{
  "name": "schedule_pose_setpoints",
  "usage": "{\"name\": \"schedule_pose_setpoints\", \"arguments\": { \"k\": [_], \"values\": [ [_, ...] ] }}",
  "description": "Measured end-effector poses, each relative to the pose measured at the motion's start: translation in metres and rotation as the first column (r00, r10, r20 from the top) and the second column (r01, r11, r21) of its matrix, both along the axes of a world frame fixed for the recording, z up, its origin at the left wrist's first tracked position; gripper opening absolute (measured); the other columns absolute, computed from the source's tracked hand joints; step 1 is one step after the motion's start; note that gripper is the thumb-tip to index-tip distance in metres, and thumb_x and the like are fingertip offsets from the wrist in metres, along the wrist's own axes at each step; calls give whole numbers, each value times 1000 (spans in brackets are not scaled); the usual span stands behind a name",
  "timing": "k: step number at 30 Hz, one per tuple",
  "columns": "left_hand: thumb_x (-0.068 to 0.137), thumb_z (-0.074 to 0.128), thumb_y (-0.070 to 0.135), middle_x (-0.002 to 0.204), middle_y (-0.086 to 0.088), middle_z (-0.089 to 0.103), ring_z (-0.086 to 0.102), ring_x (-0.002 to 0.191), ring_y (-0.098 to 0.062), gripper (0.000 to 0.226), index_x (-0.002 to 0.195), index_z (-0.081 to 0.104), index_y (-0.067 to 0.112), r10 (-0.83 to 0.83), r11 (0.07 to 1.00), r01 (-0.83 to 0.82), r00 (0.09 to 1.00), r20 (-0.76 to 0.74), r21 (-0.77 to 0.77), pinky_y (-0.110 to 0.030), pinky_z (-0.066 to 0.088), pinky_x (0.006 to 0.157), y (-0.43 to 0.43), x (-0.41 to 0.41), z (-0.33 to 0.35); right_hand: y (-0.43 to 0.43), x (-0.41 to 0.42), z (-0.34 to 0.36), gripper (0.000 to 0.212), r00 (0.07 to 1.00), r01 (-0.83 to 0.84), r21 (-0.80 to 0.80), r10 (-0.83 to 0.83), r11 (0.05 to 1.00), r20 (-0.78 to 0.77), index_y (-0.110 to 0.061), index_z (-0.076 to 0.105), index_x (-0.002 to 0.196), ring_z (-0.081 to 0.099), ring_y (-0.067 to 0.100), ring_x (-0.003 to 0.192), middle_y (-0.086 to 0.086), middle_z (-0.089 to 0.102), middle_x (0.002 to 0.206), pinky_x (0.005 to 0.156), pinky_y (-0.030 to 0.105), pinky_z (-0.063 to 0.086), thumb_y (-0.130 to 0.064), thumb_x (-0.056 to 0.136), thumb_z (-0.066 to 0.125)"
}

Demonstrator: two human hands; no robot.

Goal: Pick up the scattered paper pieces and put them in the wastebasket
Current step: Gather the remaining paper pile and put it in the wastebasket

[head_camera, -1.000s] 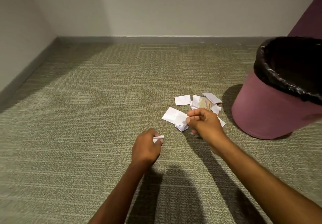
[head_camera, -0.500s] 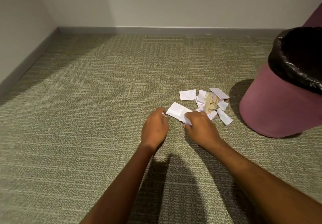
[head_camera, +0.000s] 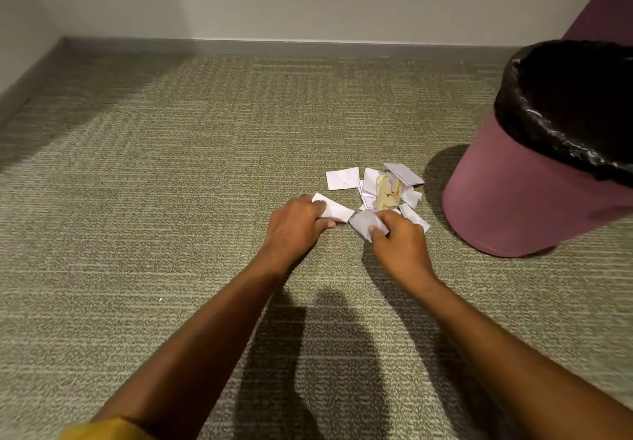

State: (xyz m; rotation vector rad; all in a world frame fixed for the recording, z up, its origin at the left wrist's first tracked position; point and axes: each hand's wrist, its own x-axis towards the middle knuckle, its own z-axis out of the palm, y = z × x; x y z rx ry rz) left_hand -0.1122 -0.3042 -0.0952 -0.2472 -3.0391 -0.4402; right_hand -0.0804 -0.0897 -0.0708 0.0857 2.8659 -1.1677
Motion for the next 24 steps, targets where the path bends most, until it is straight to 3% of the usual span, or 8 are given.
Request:
{"name": "schedule_pose_setpoints", "arguments": {
  "k": [2, 6, 11, 13, 16, 18, 20, 24],
  "values": [
    [104, 57, 53, 94, 2, 58, 62, 88, -21, 32, 103, 70, 23, 22, 999, -21, 999, -39, 34, -33, 41, 67, -1, -1, 0, 4, 2, 3, 27, 1000, 11, -61, -11, 998, 4, -22, 71, 131, 65, 9, 72, -5, 74, 98, 60, 24, 48, -22, 105, 66],
    [107, 53, 46, 90, 3, 52, 56, 80, -19, 31, 95, 67, 21, 94, 988, -89, 995, -35, 129, -33, 39, 62, -1, -1, 1, 7, 2, 6, 16, 998, 52, -176, -48, 983, 27, -25, 73, 118, 64, 15, 69, -4, 74, 90, 60, 29, 49, -22, 104, 68],
    [108, 52, 46, 94, 1, 60, 59, 84, -23, 37, 110, 73, 16, 150, 921, -136, 989, -12, 364, -34, 39, 65, 16, 9, 8, 5, -1, 20, 7, 995, 96, -306, -85, 947, 48, -28, 72, 107, 73, 19, 78, -7, 77, 93, 69, 39, 60, -26, 101, 73],
    [108, 54, 47, 92, 4, 71, 68, 85, -22, 34, 107, 75, 21, 113, 816, -122, 992, 51, 566, -35, 47, 65, 23, 17, 15, 3, 0, 30, 6, 996, 92, -355, -80, 930, 49, -27, 74, 103, 73, 20, 79, -6, 78, 93, 70, 39, 60, -28, 98, 76],
    [109, 57, 42, 94, 1, 81, 77, 84, -18, 30, 111, 78, 20, 85, 547, -225, 973, 214, 806, -35, 58, 70, 38, 29, 36, 1, 2, 52, 17, 996, 80, -424, -57, 902, 68, -28, 75, 100, 76, 23, 91, -3, 78, 103, 82, 50, 65, -40, 89, 77],
    [109, 57, 42, 87, -2, 80, 74, 71, -16, 36, 107, 77, 13, 29, 393, -286, 954, 299, 874, -30, 56, 61, 49, 33, 54, 3, 3, 70, 16, 996, 74, -505, -40, 860, 77, -26, 77, 103, 78, 24, 96, -1, 80, 106, 89, 53, 65, -36, 91, 78],
    [109, 55, 48, 79, -5, 74, 63, 60, -13, 45, 107, 74, 7, -27, 297, -297, 947, 319, 907, -26, 44, 50, 58, 33, 77, 7, 4, 91, 16, 996, 60, -605, -8, 794, 88, -22, 75, 113, 80, 25, 96, 2, 82, 106, 88, 48, 66, -21, 98, 78],
    [110, 49, 52, 90, -7, 75, 64, 72, -14, 45, 116, 77, 18, -42, 169, -299, 950, 310, 939, -25, 46, 49, 85, 32, 135, 18, 12, 138, 19, 998, 7, -574, -46, 819, -53, -21, 71, 114, 80, 27, 89, 2, 81, 101, 72, 47, 68, -14, 98, 77]
  ]
}}
